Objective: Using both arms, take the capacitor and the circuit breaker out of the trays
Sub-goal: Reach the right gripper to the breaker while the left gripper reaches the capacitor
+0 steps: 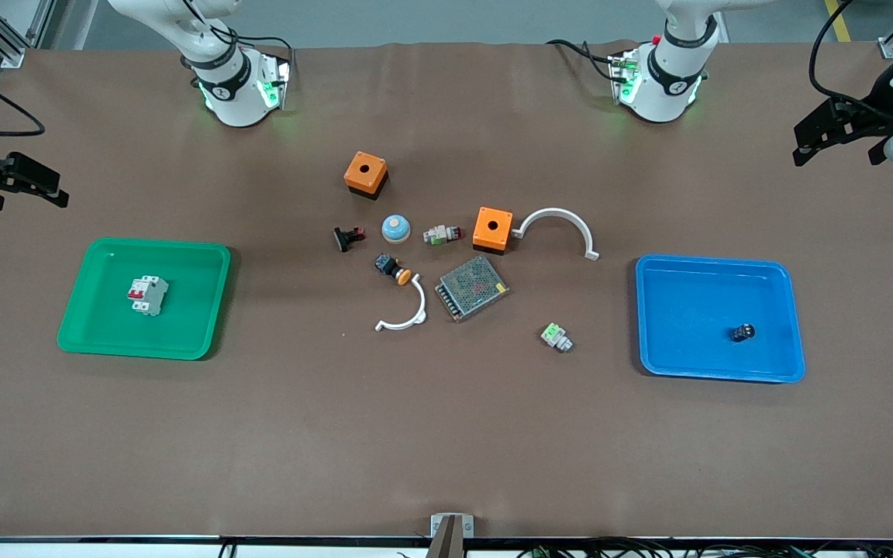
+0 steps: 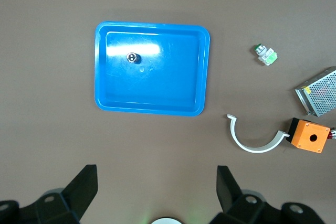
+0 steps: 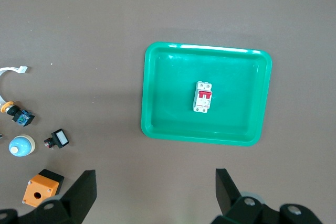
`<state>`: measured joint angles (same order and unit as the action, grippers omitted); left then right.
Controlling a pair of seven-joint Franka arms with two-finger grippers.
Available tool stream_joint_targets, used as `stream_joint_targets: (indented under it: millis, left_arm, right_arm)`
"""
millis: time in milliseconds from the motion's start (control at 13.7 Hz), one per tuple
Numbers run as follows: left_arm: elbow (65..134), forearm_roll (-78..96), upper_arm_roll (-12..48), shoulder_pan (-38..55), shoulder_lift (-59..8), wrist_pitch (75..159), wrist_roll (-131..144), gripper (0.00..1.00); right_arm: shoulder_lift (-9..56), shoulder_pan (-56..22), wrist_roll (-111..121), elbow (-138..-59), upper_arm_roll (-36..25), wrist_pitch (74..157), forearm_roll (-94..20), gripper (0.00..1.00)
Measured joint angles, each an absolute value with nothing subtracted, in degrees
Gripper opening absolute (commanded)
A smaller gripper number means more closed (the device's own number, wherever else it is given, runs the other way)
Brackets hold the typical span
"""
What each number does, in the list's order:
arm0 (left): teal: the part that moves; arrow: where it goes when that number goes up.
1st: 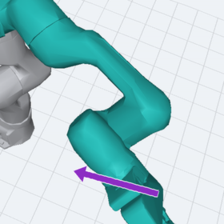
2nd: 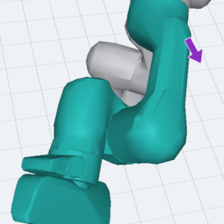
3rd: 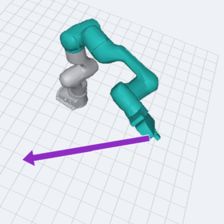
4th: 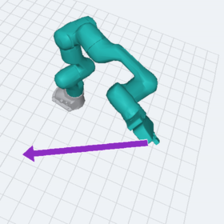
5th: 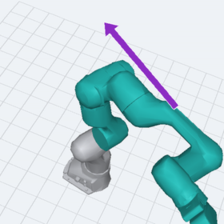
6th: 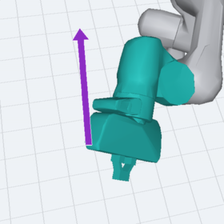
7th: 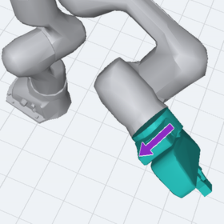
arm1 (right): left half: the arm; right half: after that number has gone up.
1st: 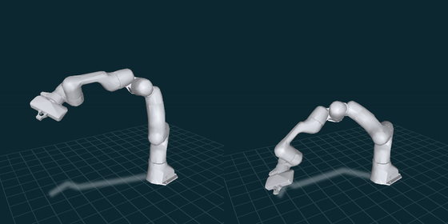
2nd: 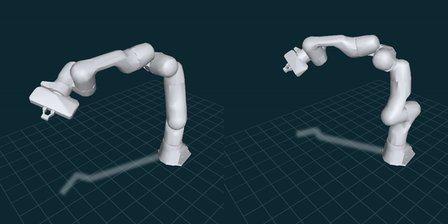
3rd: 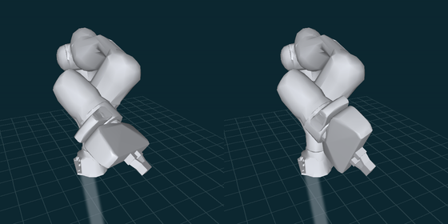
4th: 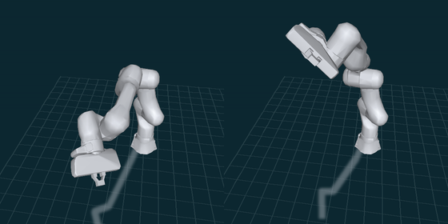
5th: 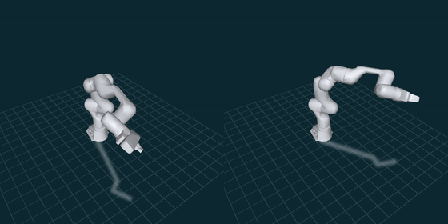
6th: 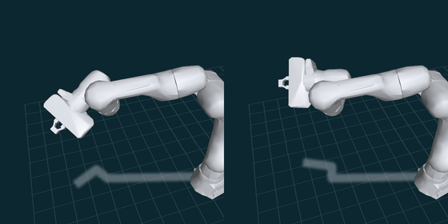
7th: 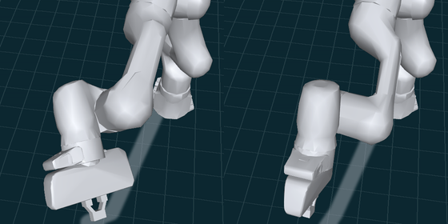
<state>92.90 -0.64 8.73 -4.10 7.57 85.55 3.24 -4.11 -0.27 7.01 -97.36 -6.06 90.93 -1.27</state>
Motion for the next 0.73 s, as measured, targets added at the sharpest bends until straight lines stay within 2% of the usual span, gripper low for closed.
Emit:
stream_joint_targets:
  millis: [365, 584, 730]
  left_arm:
    - [92.8, -0.7, 8.6, -5.3, 7.0, 85.6, 2.7, 1.0]
    - [92.4, -0.8, 8.0, -7.2, 2.8, 85.9, 2.0, 1.0]
    - [93.6, -0.9, 7.8, -8.8, -1.8, 89.0, 2.0, 1.0]
  right_arm:
    - [-4.1, -0.3, 7.0, -97.4, -6.2, 91.0, -1.3, 1.0]
    - [-4.2, -0.3, 7.0, -97.3, -6.2, 91.2, -1.3, 1.0]
    - [-4.2, -0.3, 7.0, -96.5, -6.6, 91.3, -1.2, 1.0]
